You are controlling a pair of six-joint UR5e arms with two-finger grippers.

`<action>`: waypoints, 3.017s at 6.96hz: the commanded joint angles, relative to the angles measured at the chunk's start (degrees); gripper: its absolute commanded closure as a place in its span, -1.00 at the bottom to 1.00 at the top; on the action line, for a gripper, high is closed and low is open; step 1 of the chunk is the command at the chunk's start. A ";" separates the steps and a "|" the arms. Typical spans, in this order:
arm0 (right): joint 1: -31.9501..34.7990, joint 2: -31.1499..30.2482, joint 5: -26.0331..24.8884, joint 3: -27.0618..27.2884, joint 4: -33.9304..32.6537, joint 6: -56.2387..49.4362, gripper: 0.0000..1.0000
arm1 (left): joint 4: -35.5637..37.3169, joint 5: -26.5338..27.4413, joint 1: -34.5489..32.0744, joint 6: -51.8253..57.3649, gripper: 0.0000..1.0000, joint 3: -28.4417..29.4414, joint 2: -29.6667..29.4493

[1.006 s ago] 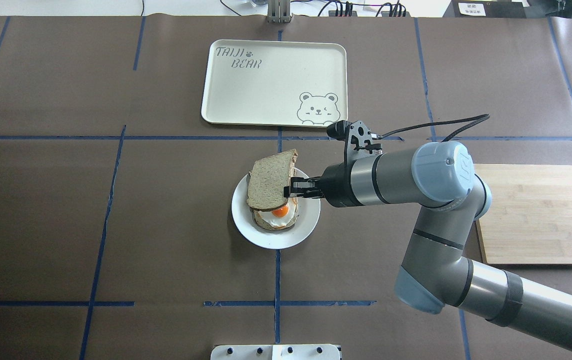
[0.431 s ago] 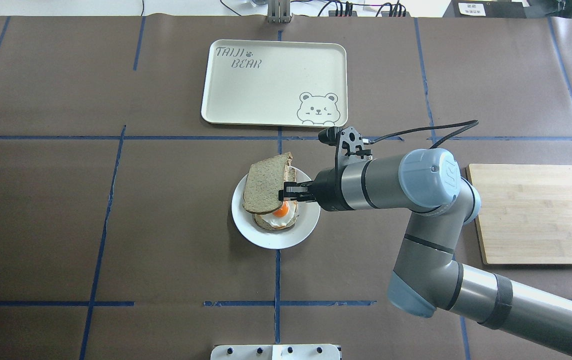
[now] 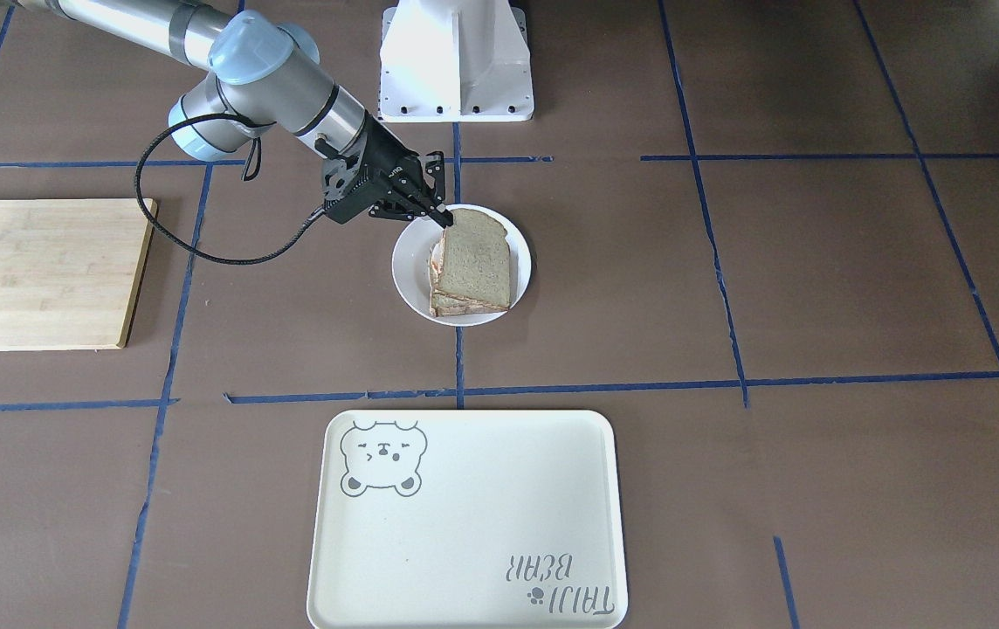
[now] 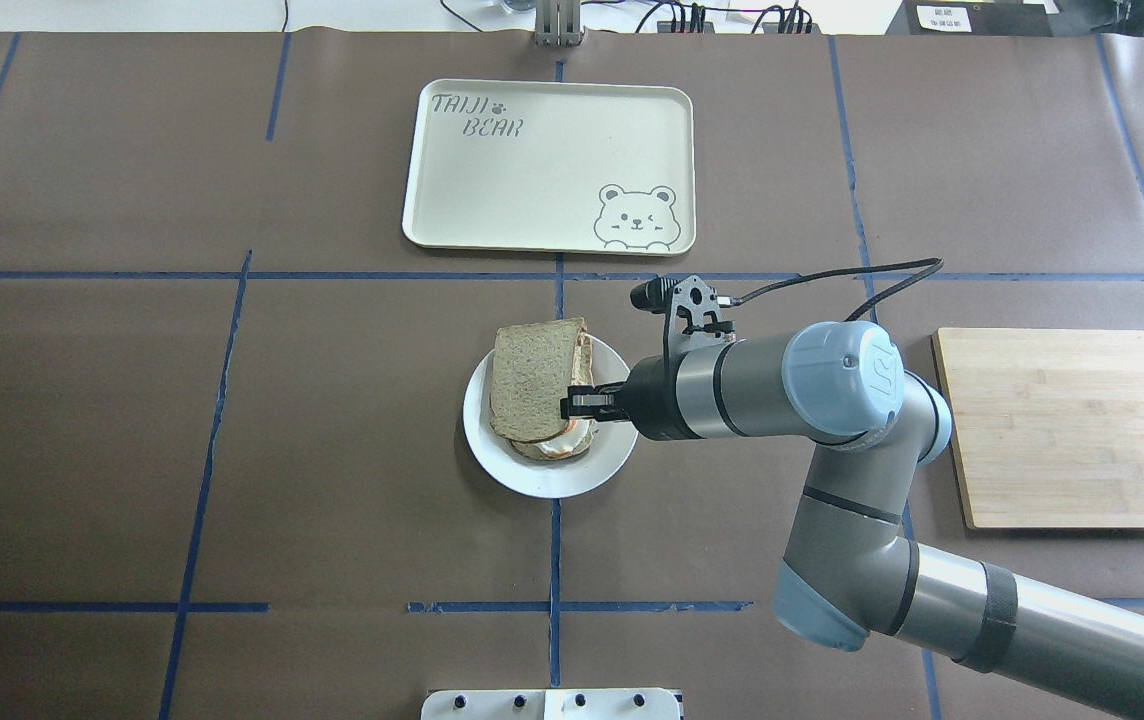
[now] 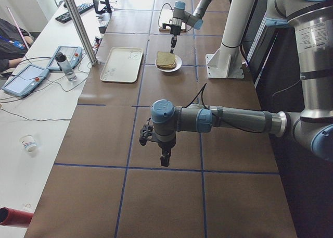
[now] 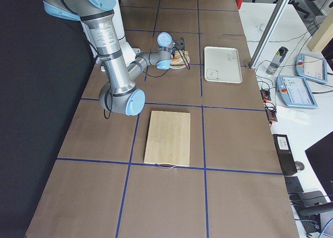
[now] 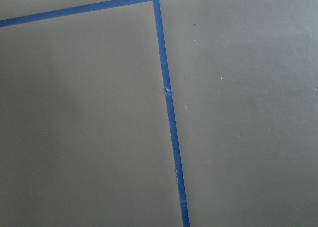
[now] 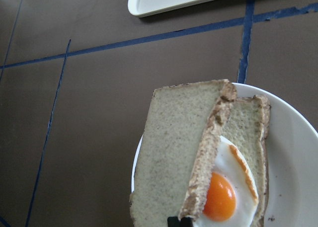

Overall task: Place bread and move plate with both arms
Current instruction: 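Lower the bread onto the egg toast and open the right gripper, then raise the right gripper and withdraw it out of view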

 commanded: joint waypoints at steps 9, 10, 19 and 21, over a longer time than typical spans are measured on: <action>0.88 -0.16 0.81 -1.76 -1.02 -1.03 -0.99 | 0.00 -0.01 0.00 0.00 -1.00 0.00 0.06; 4.64 -0.07 6.04 -1.50 -6.16 -1.20 -0.99 | -0.08 0.08 0.00 0.00 -1.00 -0.09 -0.02; 54.70 -19.81 27.27 10.53 -67.23 -92.12 -0.99 | -2.70 -6.29 0.52 -14.84 -1.00 -0.79 -12.33; 65.36 -28.93 26.58 10.72 -68.27 -101.46 -0.99 | -13.05 -6.69 7.78 -18.26 -1.00 -1.05 -12.33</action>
